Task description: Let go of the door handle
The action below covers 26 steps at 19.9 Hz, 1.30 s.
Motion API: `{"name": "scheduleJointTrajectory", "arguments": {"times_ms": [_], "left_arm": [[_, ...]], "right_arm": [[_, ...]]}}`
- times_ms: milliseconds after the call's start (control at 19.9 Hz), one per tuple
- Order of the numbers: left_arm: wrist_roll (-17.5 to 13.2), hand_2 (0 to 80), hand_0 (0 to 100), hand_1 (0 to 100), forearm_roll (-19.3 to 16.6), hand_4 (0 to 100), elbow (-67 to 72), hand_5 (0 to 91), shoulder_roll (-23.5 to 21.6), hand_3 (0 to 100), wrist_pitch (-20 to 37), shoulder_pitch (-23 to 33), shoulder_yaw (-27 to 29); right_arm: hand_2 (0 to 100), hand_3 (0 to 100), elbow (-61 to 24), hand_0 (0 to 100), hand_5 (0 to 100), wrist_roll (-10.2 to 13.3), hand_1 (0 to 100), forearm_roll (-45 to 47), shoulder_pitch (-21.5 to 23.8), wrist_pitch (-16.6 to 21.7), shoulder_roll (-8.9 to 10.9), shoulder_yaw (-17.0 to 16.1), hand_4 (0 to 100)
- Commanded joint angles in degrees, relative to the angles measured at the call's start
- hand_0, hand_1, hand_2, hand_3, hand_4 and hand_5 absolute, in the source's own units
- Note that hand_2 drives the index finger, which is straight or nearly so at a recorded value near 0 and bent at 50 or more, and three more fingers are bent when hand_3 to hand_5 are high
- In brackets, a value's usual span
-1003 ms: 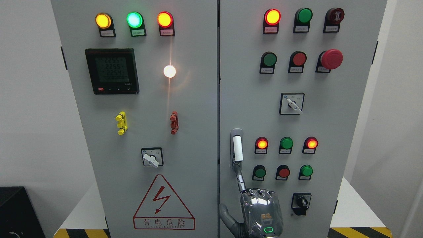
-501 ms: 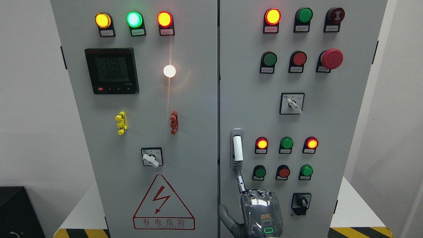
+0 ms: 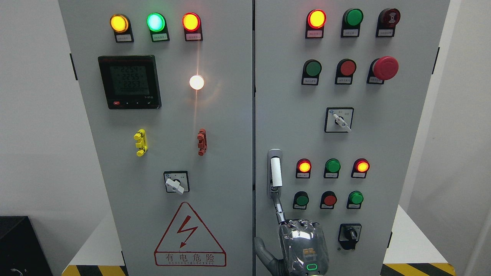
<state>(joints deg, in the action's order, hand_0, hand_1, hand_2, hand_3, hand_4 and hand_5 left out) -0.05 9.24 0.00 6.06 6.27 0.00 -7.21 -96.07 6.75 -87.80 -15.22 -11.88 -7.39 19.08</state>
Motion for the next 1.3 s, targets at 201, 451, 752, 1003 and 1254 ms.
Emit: {"name": "scheduleJointTrajectory", "arguments": {"times_ms": [201,451,752,1003,1254], "left_arm": [[0.0,0.0,12,56,0.0,0,1.7,0.0,0.0,0,0.0,-1.6,0.0],[0.0,0.0,12,56,0.0,0,1.7,0.0,0.0,0,0.0,-1.5,0.0],[0.0,0.0,12,56,0.0,0,1.7,0.0,0.0,0,0.0,-1.6,0.0],[0.0,0.0,12,56,0.0,0,1.7,0.0,0.0,0,0.0,-1.5,0.0],[0.0,0.0,12,56,0.0,0,1.7,0.0,0.0,0,0.0,-1.5,0.0]], "right_arm": [[0,100,-2.5,34,100,0.0,24,0.0,0.3,0.2,0.01,0.1,100],[0,100,-4.0,34,100,0.0,24,0.1,0.5,0.3,0.18,0.2,100],[0,100,-4.6,34,100,0.0,24,0.1,0.5,0.3,0.27,0.3,100],[1,100,-4.9,34,100,0.0,24,0.1,0.1,0.4,0.27,0.3,100],[1,100,-5.3,34,100,0.0,24,0.1,0.0,0.5,0.36,0.3,100]]}}
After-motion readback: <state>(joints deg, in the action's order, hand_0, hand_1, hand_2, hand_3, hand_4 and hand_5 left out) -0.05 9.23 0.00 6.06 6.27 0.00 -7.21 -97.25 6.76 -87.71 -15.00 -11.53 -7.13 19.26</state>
